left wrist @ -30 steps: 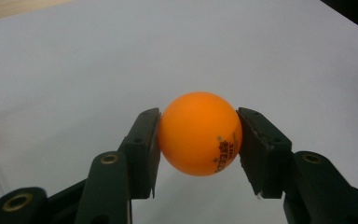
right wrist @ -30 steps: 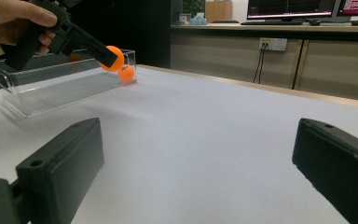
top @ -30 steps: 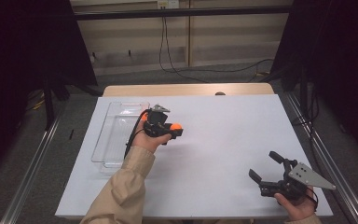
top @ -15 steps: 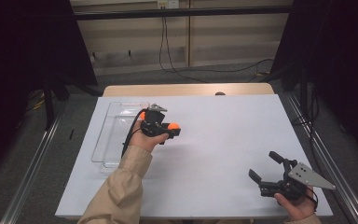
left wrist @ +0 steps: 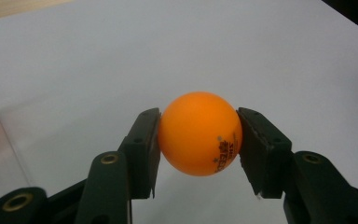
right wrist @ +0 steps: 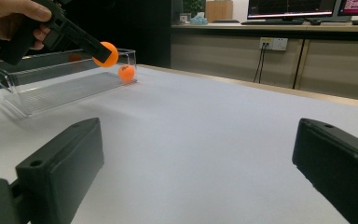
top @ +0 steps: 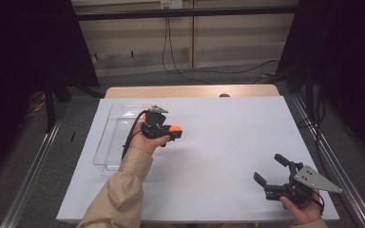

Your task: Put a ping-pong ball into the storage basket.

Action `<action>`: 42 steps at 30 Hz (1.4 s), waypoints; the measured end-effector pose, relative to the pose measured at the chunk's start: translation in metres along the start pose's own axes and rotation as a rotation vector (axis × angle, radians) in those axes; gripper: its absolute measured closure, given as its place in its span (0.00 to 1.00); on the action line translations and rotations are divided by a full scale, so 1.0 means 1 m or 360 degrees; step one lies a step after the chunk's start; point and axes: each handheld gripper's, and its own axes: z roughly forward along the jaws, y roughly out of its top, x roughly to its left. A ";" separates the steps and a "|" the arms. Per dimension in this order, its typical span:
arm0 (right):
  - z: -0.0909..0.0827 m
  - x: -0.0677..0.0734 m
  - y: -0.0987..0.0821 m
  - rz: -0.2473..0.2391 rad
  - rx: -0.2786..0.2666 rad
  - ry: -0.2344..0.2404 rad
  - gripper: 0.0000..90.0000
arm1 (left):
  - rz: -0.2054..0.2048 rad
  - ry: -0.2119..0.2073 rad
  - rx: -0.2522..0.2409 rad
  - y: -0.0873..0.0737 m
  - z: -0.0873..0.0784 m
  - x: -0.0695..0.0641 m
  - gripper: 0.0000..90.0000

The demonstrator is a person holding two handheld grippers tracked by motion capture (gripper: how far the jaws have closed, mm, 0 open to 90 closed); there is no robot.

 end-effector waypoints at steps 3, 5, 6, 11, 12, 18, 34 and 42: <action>0.000 0.000 0.000 -0.0009 0.0003 0.0004 0.01 | 0.0015 0.0005 0.0005 0.000 -0.002 0.002 0.57; 0.000 0.000 0.000 -0.0010 0.0003 0.0005 0.01 | 0.0024 0.0016 0.0004 0.000 -0.003 0.002 0.57; 0.000 0.000 0.000 -0.0003 0.0002 0.0004 0.01 | 0.0005 0.0022 -0.0010 0.000 -0.003 0.002 0.57; 0.001 0.000 0.000 -0.0011 0.0003 0.0007 0.02 | -0.0006 0.0023 -0.0012 0.000 -0.006 0.004 0.57; 0.001 0.000 0.000 -0.0010 0.0003 0.0007 0.01 | -0.0007 0.0019 -0.0014 0.000 -0.007 0.005 0.57; 0.001 0.000 0.000 0.0000 0.0001 0.0004 0.01 | -0.0007 0.0025 -0.0013 0.001 -0.011 0.007 0.57; 0.002 0.001 0.000 0.0004 -0.0011 0.0001 0.01 | -0.0024 0.0059 -0.0021 -0.003 -0.021 0.015 0.57; 0.001 0.001 0.000 0.0003 -0.0010 -0.0006 0.01 | -0.0029 0.0067 -0.0016 -0.004 -0.025 0.017 0.57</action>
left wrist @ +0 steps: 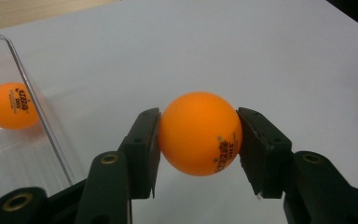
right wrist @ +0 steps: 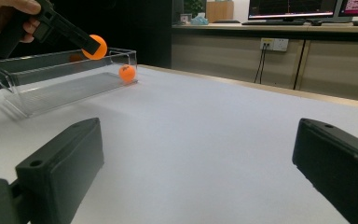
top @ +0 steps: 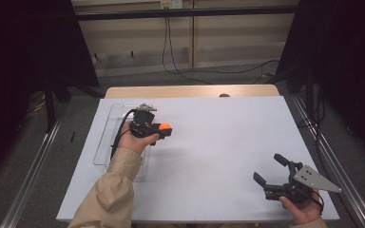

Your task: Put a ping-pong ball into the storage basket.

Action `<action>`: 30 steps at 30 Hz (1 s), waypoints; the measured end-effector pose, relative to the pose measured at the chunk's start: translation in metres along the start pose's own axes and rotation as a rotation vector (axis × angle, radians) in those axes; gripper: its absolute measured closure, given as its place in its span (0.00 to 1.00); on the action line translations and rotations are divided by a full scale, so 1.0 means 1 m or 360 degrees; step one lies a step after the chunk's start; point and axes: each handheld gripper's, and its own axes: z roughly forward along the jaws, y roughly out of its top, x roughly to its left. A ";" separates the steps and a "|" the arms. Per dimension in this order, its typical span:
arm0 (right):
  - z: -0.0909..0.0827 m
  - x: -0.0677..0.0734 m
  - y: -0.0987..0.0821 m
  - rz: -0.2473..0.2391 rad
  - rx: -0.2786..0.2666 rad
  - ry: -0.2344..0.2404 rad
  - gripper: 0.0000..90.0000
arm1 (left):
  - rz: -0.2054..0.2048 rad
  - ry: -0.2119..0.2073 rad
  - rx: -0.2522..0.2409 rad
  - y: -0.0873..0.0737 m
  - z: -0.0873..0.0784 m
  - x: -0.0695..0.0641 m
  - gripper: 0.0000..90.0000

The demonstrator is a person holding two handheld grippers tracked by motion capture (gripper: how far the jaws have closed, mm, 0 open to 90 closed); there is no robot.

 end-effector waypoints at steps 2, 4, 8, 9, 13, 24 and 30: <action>0.000 0.000 0.000 -0.0003 0.0001 0.0001 0.01 | 0.0015 0.0000 0.0009 0.000 -0.001 0.001 0.57; -0.001 0.000 0.000 -0.0008 0.0003 0.0006 0.01 | 0.0018 0.0009 -0.0004 0.000 -0.001 0.001 0.57; 0.000 0.000 0.000 0.0001 -0.0004 0.0003 0.01 | 0.0014 0.0012 0.0006 0.000 -0.003 0.003 0.57; 0.000 0.000 0.000 0.0000 -0.0004 0.0004 0.01 | 0.0018 0.0013 0.0011 0.000 -0.004 0.003 0.57; 0.000 0.000 0.000 -0.0002 0.0001 0.0004 0.01 | 0.0013 0.0011 -0.0003 -0.001 -0.005 0.004 0.57; -0.001 -0.001 0.000 -0.0014 0.0004 0.0012 0.01 | 0.0003 0.0012 -0.0012 -0.001 -0.008 0.007 0.57; 0.000 0.000 0.000 -0.0012 0.0001 0.0014 0.01 | 0.0007 0.0024 -0.0009 -0.001 -0.011 0.010 0.57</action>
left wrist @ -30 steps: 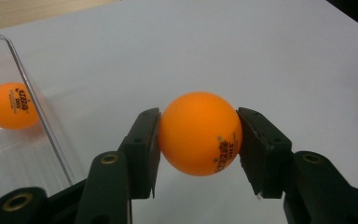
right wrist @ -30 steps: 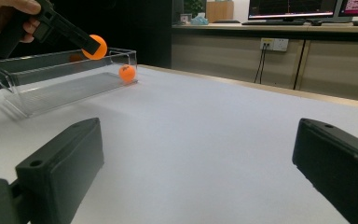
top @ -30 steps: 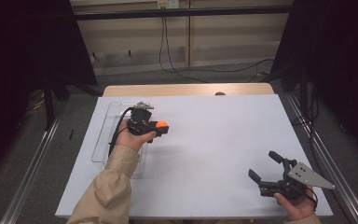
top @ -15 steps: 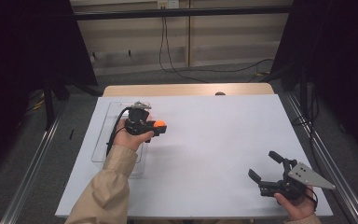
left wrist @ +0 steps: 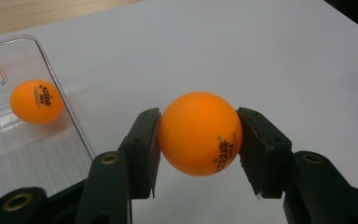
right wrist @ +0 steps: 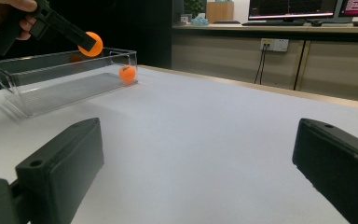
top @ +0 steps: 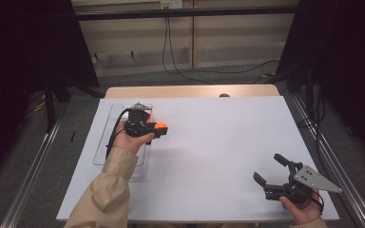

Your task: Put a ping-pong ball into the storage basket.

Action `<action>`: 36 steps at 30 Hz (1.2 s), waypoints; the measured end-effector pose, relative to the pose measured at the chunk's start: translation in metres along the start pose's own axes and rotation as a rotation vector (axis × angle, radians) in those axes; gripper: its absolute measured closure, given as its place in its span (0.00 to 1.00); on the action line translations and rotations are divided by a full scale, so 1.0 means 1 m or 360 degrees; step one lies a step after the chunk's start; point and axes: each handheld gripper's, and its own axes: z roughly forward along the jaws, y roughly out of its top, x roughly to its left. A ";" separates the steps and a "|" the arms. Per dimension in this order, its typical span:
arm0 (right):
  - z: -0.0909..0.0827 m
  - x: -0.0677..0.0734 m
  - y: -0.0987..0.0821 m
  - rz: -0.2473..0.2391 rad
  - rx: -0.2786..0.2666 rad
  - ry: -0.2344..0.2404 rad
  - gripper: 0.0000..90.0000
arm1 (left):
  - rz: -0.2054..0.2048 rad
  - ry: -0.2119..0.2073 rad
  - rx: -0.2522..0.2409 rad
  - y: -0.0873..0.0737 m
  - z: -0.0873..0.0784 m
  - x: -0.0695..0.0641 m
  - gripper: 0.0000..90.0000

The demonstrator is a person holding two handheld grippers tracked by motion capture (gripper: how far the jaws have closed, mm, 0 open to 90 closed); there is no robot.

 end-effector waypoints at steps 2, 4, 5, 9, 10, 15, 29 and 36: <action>0.000 0.000 0.000 -0.0003 0.0003 0.0003 0.01 | -0.0009 0.0007 -0.0018 -0.001 0.000 0.000 0.57; 0.000 0.000 0.000 0.0000 0.0000 0.0000 0.01 | -0.0014 0.0011 -0.0013 -0.001 -0.001 0.001 0.57; 0.000 0.000 0.000 0.0000 0.0000 0.0001 0.01 | -0.0010 0.0011 -0.0003 -0.001 -0.002 0.001 0.57; 0.000 0.000 0.000 -0.0005 0.0001 0.0001 0.01 | -0.0036 0.0018 -0.0025 -0.001 -0.002 0.002 0.57; 0.000 0.000 0.000 -0.0006 0.0005 -0.0001 0.01 | -0.0016 0.0021 -0.0008 -0.001 -0.004 0.003 0.57; 0.000 0.000 0.000 -0.0008 0.0005 -0.0001 0.01 | 0.0012 0.0036 0.0021 -0.001 -0.007 0.007 0.57; 0.000 0.000 0.000 -0.0009 0.0003 0.0002 0.01 | -0.0005 0.0052 -0.0011 -0.003 -0.015 0.013 0.57; 0.000 0.000 0.000 -0.0013 0.0000 0.0000 0.01 | -0.0012 0.0069 -0.0019 -0.002 -0.017 0.014 0.57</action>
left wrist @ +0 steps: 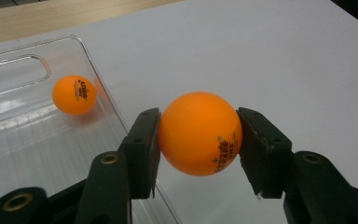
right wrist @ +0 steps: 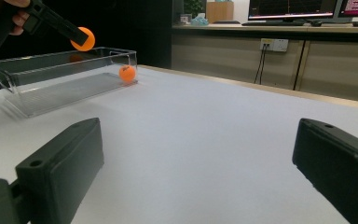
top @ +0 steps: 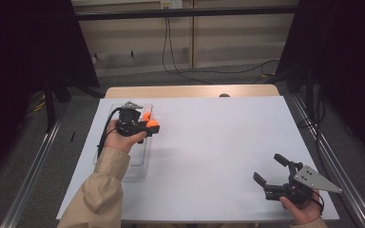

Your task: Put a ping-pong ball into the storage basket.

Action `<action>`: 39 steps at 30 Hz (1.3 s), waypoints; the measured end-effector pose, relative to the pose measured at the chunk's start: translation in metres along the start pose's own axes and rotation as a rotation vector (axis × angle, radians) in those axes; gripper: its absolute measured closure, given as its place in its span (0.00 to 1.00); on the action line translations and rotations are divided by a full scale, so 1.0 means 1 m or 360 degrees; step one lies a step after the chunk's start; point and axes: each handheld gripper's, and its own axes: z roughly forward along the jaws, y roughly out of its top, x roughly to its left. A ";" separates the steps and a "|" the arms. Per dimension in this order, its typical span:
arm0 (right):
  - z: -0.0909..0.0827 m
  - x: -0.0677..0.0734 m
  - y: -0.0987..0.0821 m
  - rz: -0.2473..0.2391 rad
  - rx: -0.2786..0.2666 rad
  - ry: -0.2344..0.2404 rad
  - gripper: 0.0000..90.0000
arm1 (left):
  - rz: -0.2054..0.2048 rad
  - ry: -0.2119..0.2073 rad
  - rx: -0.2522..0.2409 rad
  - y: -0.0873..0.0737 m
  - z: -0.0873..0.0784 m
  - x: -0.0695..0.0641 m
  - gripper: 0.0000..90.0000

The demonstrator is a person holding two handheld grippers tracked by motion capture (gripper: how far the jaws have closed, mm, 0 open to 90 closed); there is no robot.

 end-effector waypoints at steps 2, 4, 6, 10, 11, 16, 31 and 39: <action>0.000 0.000 0.000 0.0001 0.0004 -0.0006 0.01 | -0.0001 0.0001 -0.0001 0.000 0.000 0.001 0.57; 0.000 0.000 0.000 0.0003 0.0002 -0.0006 0.01 | -0.0016 0.0007 -0.0004 0.000 -0.001 0.000 0.57; 0.000 0.000 0.000 0.0003 0.0003 -0.0004 0.01 | 0.0001 0.0002 0.0007 0.000 -0.002 0.002 0.57; 0.000 0.000 0.000 0.0006 0.0003 -0.0006 0.01 | -0.0007 0.0011 0.0010 0.000 -0.003 0.003 0.57; 0.000 0.000 0.000 0.0007 0.0002 -0.0006 0.01 | -0.0032 0.0010 -0.0006 0.000 -0.003 0.003 0.57; 0.000 0.000 0.000 0.0003 0.0003 0.0002 0.01 | -0.0030 0.0022 -0.0002 0.000 -0.005 0.004 0.57; 0.000 0.000 0.000 0.0003 0.0005 -0.0003 0.01 | -0.0008 0.0051 0.0013 -0.002 -0.012 0.012 0.57; 0.000 0.000 0.000 0.0003 0.0001 0.0000 0.01 | -0.0070 0.0062 -0.0031 -0.005 -0.012 0.013 0.57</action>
